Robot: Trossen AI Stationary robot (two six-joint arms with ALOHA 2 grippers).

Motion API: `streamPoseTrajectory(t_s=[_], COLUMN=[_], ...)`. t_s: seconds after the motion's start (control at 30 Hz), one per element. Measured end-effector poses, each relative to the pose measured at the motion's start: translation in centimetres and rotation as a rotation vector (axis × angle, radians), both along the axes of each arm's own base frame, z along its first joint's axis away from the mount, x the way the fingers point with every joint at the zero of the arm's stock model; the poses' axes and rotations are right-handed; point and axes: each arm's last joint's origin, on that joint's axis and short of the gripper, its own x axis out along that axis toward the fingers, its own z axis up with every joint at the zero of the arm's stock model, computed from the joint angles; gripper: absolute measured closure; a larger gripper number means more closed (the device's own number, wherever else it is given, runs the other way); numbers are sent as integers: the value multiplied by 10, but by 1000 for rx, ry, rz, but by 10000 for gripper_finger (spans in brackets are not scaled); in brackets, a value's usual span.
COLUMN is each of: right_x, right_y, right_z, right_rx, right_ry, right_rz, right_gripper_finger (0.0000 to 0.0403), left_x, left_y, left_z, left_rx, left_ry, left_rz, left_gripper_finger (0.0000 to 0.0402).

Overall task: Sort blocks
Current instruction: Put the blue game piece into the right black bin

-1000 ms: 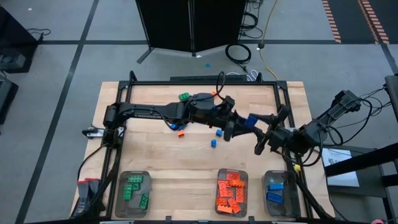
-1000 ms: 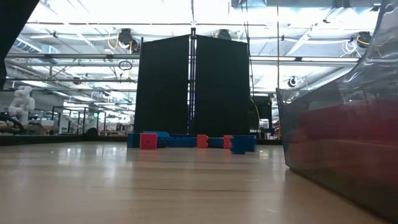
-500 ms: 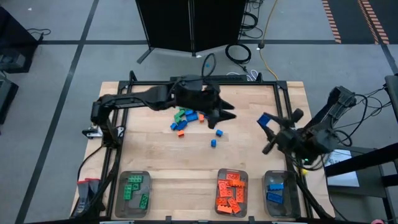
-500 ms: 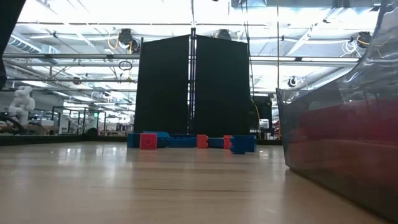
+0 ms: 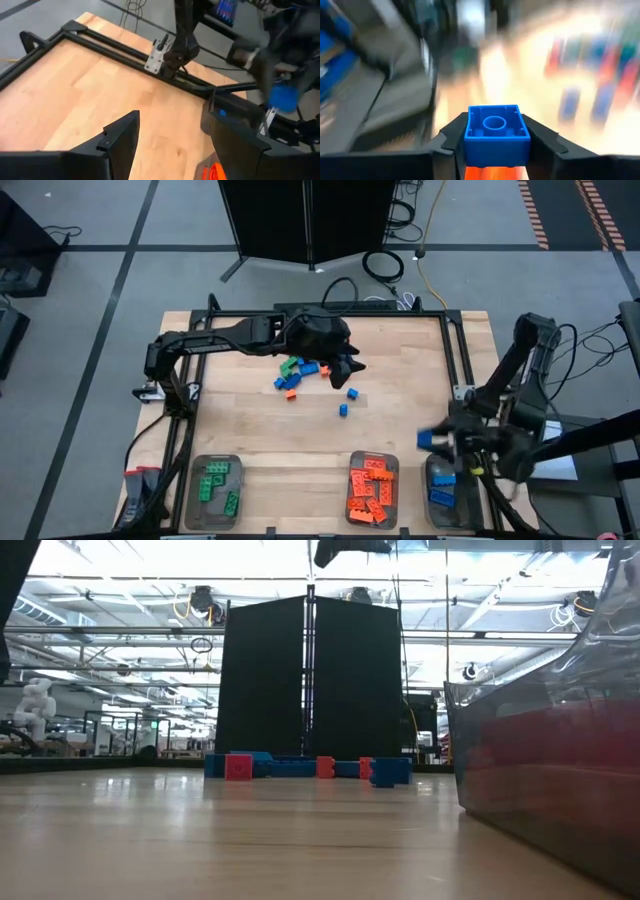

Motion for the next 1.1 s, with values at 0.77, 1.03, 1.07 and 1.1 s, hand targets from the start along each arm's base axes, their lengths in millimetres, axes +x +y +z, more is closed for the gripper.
streamPoseTrajectory(t_s=[0.77,1.03,1.07,1.1], right_x=[-12,-13,-13,-13], right_y=[64,63,62,62], right_z=[-98,-98,-98,-98], right_rx=[187,157,151,143], right_ry=[1128,1147,1149,1152], right_rz=[88,139,136,131], right_gripper_finger=[194,147,144,142], left_x=[36,47,47,47], left_y=[-16,-35,-39,-42], left_z=[-61,-83,-84,-83], left_rx=[-38,19,42,74], left_ry=[190,249,249,245], left_rz=[-37,-117,-135,-151], left_gripper_finger=[162,162,162,162])
